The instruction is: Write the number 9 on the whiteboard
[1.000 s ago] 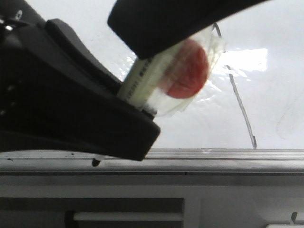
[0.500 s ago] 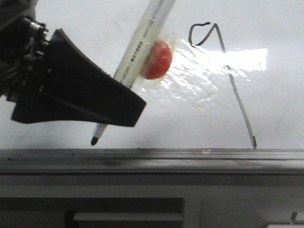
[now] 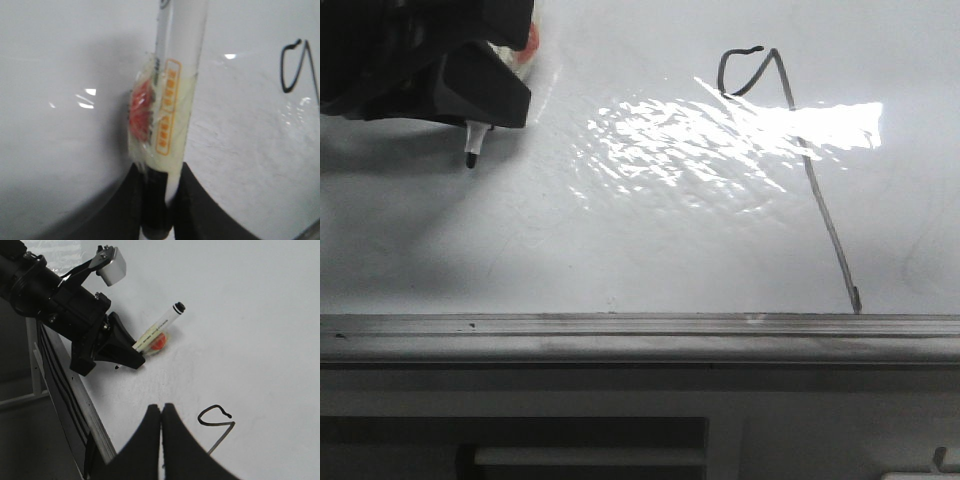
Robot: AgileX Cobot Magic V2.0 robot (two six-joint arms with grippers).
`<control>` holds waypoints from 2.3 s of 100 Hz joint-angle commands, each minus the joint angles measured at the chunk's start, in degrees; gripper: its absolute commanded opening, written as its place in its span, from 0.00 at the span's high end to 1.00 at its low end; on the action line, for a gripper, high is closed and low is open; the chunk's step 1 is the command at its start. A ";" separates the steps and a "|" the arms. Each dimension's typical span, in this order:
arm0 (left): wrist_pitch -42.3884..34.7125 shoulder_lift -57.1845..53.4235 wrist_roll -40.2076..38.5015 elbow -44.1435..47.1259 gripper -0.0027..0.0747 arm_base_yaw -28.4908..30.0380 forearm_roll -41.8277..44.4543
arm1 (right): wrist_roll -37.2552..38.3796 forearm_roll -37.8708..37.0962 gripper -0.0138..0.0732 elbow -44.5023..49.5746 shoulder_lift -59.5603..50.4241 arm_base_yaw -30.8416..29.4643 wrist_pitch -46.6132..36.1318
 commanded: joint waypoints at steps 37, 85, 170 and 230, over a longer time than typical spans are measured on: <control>-0.69 0.35 -0.76 -2.73 0.99 -1.35 -4.22 | 0.82 0.35 0.91 -1.91 -0.14 -0.48 -4.64; -4.51 7.16 -0.76 -7.28 0.99 -1.22 -3.98 | 0.94 0.54 0.91 -1.91 -0.14 -0.48 -5.12; -6.56 -3.26 3.61 -7.54 0.33 -5.09 -4.12 | 0.94 -1.94 0.91 -1.05 -3.44 -0.48 0.64; -7.77 -30.59 8.25 12.89 0.99 -19.88 -8.34 | 0.94 -5.26 0.91 26.42 -33.24 -0.48 -11.46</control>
